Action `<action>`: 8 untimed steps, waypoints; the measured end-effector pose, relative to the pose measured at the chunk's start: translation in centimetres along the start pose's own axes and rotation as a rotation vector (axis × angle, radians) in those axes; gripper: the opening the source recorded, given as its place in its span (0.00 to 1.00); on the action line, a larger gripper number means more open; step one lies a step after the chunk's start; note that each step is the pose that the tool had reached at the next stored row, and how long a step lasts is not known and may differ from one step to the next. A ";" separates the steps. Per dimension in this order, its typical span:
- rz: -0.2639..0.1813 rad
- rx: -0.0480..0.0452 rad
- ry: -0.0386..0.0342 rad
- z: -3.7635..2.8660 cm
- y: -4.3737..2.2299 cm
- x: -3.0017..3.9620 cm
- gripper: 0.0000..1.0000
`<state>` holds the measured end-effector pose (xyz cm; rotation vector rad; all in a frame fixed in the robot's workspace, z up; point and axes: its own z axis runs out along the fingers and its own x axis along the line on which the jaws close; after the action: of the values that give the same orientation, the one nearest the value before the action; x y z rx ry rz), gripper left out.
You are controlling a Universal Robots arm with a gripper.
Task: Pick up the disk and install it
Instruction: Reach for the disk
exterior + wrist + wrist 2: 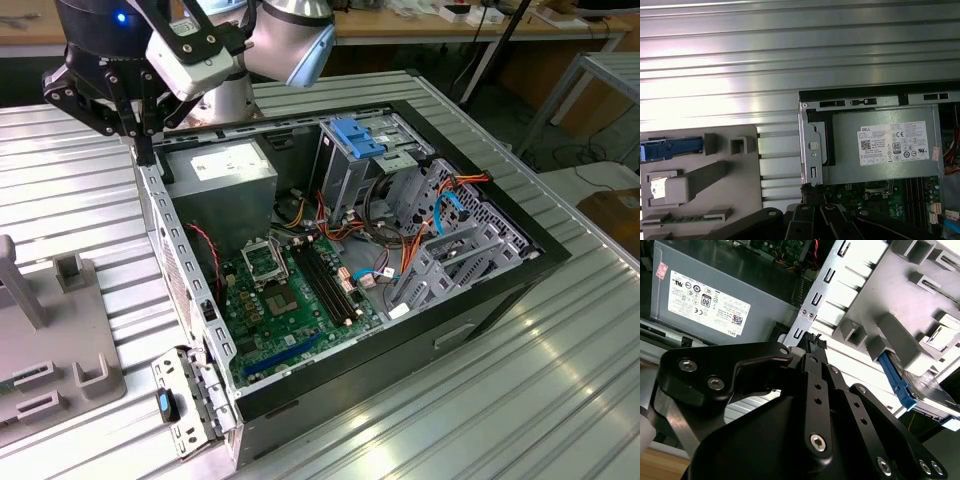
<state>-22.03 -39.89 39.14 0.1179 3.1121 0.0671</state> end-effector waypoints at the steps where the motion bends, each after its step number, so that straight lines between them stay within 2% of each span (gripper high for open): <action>1: 0.000 0.0000 0.0000 0.00 0.00 0.00 0.11; 6: 0.000 0.0000 0.0000 0.00 0.00 0.06 0.11; 8: 0.000 0.0000 0.0000 0.00 -0.03 0.41 0.11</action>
<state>-22.44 -39.89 39.13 0.1181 3.1121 0.0671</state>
